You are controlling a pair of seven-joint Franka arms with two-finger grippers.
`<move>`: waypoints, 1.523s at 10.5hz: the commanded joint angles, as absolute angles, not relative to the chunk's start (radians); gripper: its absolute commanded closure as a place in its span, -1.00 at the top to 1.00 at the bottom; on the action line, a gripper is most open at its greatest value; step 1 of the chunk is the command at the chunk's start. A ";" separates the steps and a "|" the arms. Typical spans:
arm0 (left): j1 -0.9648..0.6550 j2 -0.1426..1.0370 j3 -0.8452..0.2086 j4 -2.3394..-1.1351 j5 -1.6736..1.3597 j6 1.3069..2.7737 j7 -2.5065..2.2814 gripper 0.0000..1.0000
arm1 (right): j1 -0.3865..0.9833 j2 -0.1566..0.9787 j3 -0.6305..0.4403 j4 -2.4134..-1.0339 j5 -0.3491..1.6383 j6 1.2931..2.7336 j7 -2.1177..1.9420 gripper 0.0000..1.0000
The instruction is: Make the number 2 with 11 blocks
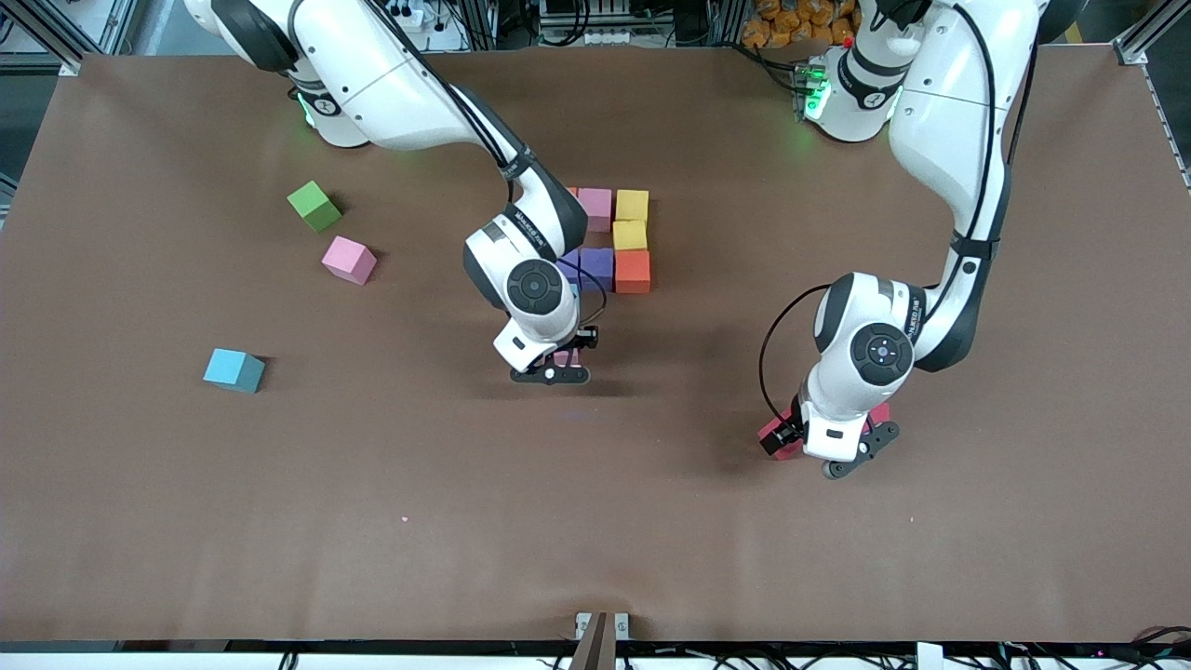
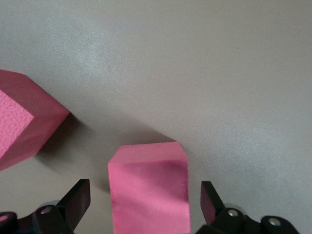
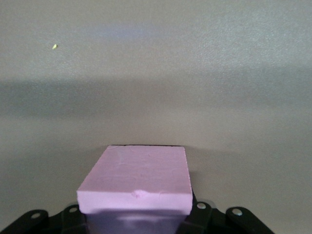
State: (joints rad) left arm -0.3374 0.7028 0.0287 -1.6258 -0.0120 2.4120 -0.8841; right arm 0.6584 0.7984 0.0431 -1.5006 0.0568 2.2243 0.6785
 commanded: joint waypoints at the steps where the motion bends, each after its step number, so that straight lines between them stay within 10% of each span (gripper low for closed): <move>1: -0.342 0.729 0.031 -1.624 -0.003 2.459 -0.900 1.00 | 0.672 0.799 0.041 -1.514 0.051 2.236 0.704 -0.28; 8: -0.344 0.729 -0.007 -1.629 0.000 2.473 -1.065 -0.55 | 0.678 0.772 0.044 -1.592 0.052 2.301 0.703 -0.26; 16: -0.415 0.635 -0.083 -1.720 0.008 2.404 -1.470 -0.67 | 0.690 0.744 0.049 -1.643 0.052 2.303 0.696 -0.25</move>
